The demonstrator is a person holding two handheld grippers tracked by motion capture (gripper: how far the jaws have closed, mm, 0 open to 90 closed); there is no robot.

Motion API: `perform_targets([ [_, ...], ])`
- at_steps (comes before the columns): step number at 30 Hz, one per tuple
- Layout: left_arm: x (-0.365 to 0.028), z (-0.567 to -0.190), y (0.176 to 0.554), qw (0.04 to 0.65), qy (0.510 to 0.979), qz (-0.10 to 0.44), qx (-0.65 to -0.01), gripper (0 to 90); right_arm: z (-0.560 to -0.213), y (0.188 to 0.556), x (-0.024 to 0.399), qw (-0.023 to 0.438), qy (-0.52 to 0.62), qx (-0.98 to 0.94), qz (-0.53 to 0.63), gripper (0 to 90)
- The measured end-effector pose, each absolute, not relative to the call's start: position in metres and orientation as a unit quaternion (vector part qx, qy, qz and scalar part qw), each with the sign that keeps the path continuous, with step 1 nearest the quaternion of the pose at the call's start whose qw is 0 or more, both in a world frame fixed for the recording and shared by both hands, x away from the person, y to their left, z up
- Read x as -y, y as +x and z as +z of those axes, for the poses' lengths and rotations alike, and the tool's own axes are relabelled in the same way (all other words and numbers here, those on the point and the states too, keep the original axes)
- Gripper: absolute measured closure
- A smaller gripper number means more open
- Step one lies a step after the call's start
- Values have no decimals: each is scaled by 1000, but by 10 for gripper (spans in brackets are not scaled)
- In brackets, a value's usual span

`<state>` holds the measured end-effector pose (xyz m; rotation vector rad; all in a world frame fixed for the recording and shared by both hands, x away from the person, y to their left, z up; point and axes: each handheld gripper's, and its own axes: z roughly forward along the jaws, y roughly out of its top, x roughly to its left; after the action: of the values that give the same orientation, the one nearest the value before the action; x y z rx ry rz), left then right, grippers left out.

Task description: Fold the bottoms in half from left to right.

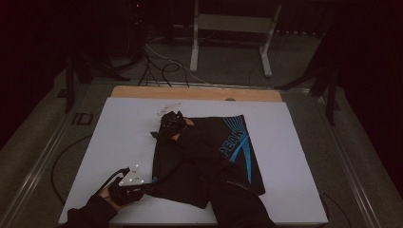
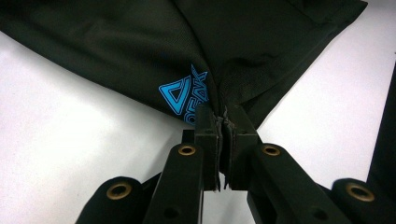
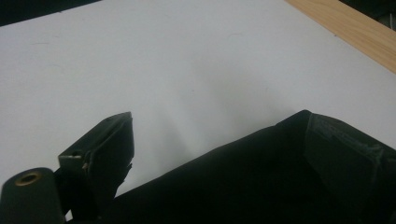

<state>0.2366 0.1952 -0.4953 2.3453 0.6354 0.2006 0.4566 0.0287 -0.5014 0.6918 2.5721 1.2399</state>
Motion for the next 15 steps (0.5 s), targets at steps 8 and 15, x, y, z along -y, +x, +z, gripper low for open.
perform_targets([
  [8, -196, -496, 236, 346, 902, 77, -245, 863, -506, 466, -34, 99, 227, -874, 417, 134],
  [15, -196, -497, 237, 346, 902, 76, -247, 862, -507, 475, -31, 92, 207, -886, 404, 145],
])
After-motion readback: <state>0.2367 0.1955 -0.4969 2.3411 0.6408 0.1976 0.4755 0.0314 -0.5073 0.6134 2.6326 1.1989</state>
